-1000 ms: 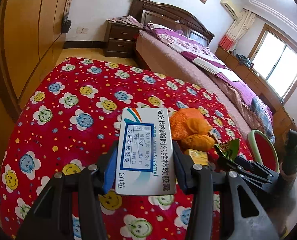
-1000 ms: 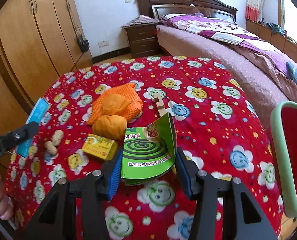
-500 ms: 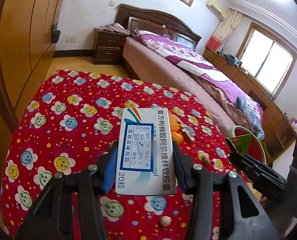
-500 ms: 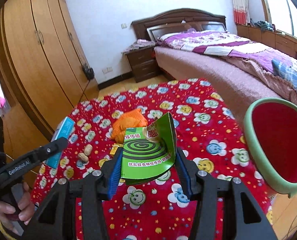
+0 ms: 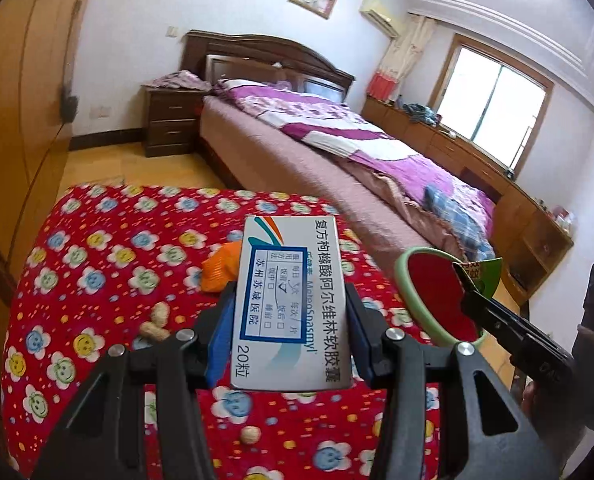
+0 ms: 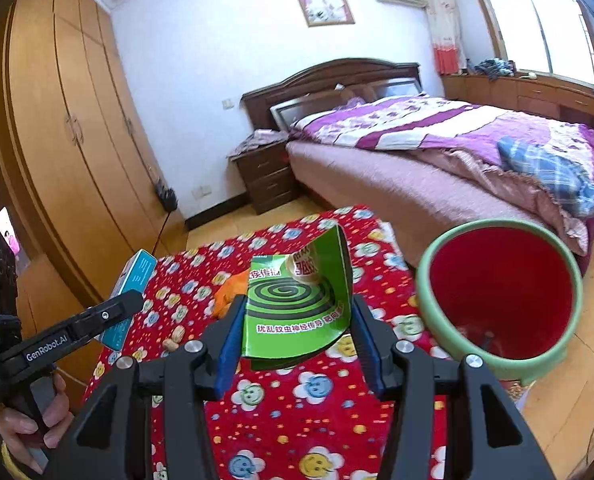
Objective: Collect trash
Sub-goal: 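Carry the medicine box in the left tool and coil box in the right tool over the bucket, then open the left tool and the right tool to drop both boxes into the bucket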
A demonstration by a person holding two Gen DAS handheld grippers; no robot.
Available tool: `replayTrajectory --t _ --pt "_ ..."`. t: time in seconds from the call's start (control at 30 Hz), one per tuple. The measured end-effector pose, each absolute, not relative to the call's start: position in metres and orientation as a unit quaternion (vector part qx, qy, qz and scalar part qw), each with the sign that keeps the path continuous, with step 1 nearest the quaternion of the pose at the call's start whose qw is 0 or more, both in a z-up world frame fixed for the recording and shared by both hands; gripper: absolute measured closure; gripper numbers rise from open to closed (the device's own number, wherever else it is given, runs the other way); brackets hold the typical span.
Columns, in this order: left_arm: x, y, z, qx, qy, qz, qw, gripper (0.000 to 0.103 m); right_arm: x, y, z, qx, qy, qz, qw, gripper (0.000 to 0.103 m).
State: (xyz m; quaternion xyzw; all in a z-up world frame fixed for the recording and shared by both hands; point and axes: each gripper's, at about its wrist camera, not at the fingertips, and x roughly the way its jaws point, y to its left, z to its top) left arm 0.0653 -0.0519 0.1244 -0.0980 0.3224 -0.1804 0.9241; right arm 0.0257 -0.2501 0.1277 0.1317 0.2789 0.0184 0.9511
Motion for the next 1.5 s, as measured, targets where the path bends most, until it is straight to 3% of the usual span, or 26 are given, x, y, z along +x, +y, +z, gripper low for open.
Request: replayTrajectory --t 0.4,0.97,1.5 --pt "0.078 -0.137 0.143 -0.039 0.314 -0.243 0.917 0.053 0.0 -0.326 0.129 0.166 0.262 -0.061 0.949 0.05" --pt "0.126 -0.277 0.082 0.024 0.377 -0.32 0.869 0.053 0.007 -0.431 0.071 0.234 0.295 -0.133 0.917 0.05" --pt "0.15 -0.33 0.04 0.043 0.418 -0.344 0.84 0.05 0.023 -0.466 0.035 0.258 0.319 -0.146 0.9 0.048"
